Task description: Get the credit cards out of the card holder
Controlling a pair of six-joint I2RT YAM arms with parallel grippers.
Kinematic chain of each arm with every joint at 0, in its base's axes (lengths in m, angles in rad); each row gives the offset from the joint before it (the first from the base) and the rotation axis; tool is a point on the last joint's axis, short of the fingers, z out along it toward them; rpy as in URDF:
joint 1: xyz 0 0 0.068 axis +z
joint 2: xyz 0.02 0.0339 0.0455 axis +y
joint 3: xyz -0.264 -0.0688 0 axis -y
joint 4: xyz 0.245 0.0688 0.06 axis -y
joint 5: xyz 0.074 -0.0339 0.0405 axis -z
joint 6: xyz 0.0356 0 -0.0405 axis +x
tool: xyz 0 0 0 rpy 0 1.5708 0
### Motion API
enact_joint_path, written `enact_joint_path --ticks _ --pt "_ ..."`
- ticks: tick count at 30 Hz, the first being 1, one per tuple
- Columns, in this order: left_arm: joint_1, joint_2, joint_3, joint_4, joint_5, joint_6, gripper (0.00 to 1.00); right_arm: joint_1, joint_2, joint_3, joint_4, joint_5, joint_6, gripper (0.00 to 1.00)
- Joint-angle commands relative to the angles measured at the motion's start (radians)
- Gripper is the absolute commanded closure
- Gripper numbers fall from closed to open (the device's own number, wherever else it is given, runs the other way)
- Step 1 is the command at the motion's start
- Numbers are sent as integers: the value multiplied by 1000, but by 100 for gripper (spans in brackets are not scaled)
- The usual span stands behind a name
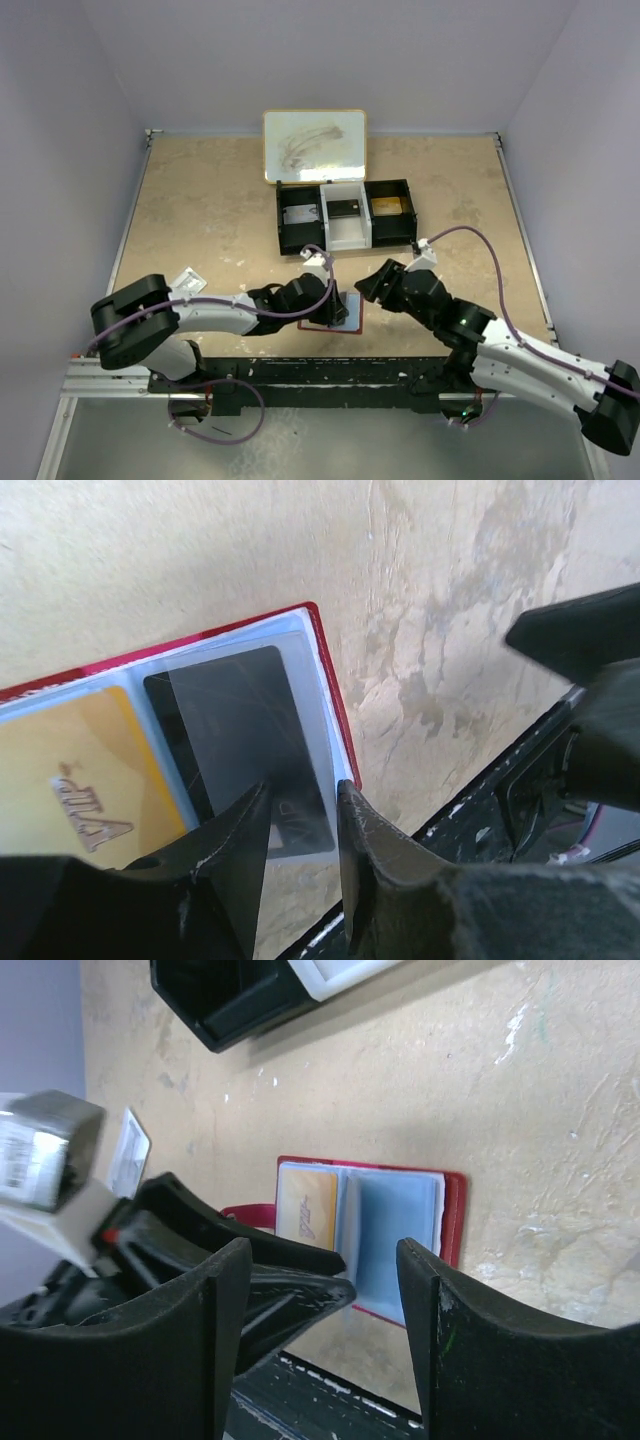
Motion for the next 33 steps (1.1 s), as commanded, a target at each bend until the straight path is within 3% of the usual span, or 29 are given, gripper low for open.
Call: enact_joint_path --ticks 1,8,18,25,33 --pt "-38 55 62 64 28 24 69 -4 -90 10 -110 89 15 36" --pt "-47 -62 52 -28 -76 32 67 -4 -44 5 14 -21 -63 38" --pt "-47 -245 -41 -193 -263 -20 67 -4 272 58 194 -195 -144 45" --pt "-46 -236 -79 -143 -261 -63 66 -5 394 71 235 -255 -162 52" --pt "-38 -131 -79 -47 -205 -94 55 -4 423 28 261 -252 -133 60"
